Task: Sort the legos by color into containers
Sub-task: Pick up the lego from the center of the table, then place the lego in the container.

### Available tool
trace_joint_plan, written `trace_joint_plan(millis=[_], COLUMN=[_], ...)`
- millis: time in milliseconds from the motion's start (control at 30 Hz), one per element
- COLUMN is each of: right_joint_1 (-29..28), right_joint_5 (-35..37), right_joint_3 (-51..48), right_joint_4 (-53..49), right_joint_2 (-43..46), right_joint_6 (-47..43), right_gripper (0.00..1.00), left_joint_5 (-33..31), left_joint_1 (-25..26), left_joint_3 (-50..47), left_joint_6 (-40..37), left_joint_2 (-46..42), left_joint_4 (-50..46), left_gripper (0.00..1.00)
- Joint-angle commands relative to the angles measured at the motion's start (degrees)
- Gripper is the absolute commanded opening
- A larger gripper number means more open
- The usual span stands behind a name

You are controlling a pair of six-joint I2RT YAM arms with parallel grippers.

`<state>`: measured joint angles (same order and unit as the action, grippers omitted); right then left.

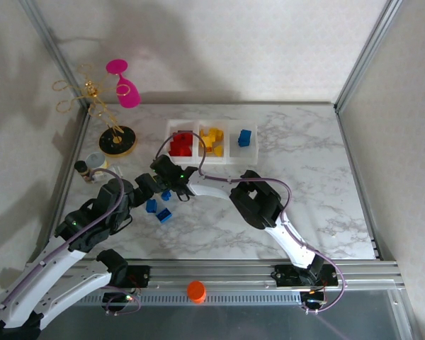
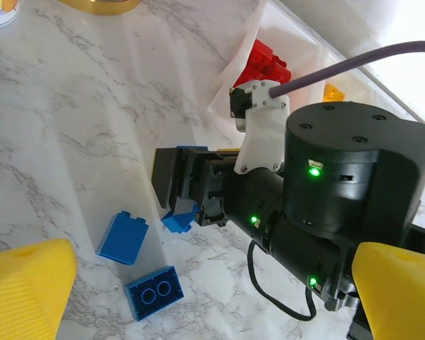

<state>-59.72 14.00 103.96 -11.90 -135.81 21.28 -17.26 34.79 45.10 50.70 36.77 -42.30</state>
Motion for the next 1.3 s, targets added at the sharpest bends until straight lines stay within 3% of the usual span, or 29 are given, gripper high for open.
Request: trace_joint_plan(millis=[0, 267, 500, 833, 1033, 1267], right_joint_1=[-0.2, -0.3, -0.2, 3.5, 10.1, 20.4], right_joint_5=[1.9, 2.2, 2.2, 4.7, 6.8, 9.0], right_joint_3=[4.1, 2.5, -4.4, -17.1, -24.3, -26.8], right_joint_4=[-2.9, -1.8, 2.0, 2.8, 1.3, -0.1], right_joint_2=[-2.6, -0.4, 7.5, 23.5, 32.7, 35.4], right_joint_6=[-1.7, -1.9, -1.8, 1.9, 3.2, 2.0], right_gripper=[0.71, 0.52, 0.38, 0.36, 0.36, 0.36], left_joint_5=[-1.6, -1.2, 0.0, 3.9, 7.8, 11.4], left_joint_1=[-0.3, -0.3, -0.2, -0.2, 0.2, 0.8], left_joint_3=[-0.6, -0.6, -0.2, 1.6, 1.7, 1.5], left_joint_6=[0.5, 0.3, 0.0, -1.6, -2.8, -4.6], left_joint_2=[-0.4, -0.1, 0.0, 2.8, 7.2, 14.8], left_joint_4=[-0.8, -0.2, 0.3, 3.5, 9.1, 16.7], left_gripper=[1.00, 1.00, 1.00, 1.00, 1.00, 1.00])
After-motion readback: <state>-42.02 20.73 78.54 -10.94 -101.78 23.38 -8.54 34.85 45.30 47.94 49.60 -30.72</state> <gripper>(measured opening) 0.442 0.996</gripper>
